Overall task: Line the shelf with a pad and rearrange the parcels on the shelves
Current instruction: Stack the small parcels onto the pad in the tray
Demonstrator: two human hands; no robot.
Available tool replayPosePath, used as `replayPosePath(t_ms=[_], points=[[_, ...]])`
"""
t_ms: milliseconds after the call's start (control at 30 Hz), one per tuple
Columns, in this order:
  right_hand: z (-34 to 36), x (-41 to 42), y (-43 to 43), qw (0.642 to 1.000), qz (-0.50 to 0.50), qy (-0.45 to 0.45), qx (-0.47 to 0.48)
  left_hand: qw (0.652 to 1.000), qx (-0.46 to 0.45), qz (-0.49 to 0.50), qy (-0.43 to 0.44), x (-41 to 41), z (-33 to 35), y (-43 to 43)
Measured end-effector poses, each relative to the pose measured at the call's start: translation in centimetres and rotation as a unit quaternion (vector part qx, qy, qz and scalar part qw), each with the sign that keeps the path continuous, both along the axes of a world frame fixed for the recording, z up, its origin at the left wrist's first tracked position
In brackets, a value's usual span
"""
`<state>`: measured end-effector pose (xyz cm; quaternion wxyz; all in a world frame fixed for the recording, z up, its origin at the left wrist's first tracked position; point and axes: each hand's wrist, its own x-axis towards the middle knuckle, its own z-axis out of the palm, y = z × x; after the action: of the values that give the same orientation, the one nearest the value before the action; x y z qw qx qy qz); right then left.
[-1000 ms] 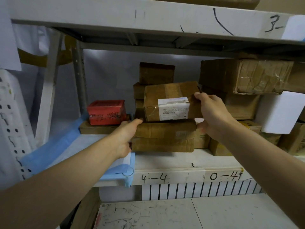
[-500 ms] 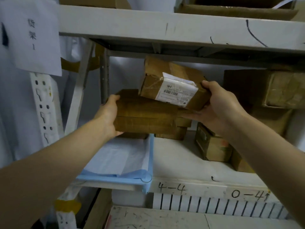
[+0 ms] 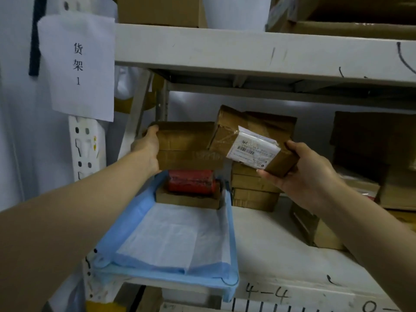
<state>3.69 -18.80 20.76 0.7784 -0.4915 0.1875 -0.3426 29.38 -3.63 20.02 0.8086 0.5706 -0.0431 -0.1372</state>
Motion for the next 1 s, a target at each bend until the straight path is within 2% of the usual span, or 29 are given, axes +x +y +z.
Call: replayPosePath(t_ms=[267,600,733,900,1000], points=[[0.8,2.8,-0.6,1.000,-0.023,-0.010,0.009,0.998,-0.031,-0.046,0.005,5.4,-0.5,-3.9],[1.4,5.7,-0.6,0.999,-0.036,-0.004,0.002,0.998,0.042,-0.049,-0.002,12.2,-3.8,-6.6],[1.3,6.5,-0.3,0.999,-0.038,0.009,-0.006,0.993,0.066,-0.095,-0.013,12.4,-3.9,-6.3],[3.0,7.9,0.6,0.999,-0.041,0.003,-0.026,0.996,0.068,0.011,-0.051,9.0,-2.4,-5.0],[4.4,10.1,1.0,0.997,-0.053,-0.002,-0.050,0.991,0.052,0.063,-0.111,6.8,-2.0,-4.6]])
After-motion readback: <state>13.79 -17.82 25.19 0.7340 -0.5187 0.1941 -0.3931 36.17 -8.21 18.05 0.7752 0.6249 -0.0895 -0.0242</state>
